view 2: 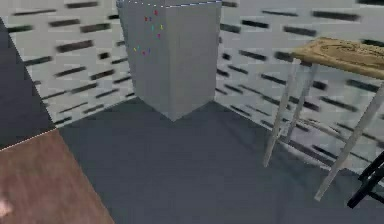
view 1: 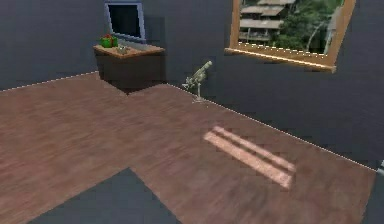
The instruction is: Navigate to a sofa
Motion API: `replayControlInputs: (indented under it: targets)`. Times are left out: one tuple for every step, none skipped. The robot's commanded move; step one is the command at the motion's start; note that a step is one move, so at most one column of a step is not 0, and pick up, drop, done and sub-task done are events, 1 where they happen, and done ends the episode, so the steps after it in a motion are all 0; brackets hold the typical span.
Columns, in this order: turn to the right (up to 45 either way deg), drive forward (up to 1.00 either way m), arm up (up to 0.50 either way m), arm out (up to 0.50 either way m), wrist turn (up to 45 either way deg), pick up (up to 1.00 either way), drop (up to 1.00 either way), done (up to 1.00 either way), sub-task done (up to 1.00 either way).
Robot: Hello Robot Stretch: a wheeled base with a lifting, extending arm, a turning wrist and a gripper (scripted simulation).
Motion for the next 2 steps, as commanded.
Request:
replayControlInputs:
  targets:
    - [-42.0,0.0,0.0,0.0,0.0,0.0,0.0,0.0,0.0]
    - [0.0,1.0,0.0,0.0,0.0,0.0,0.0,0.0,0.0]
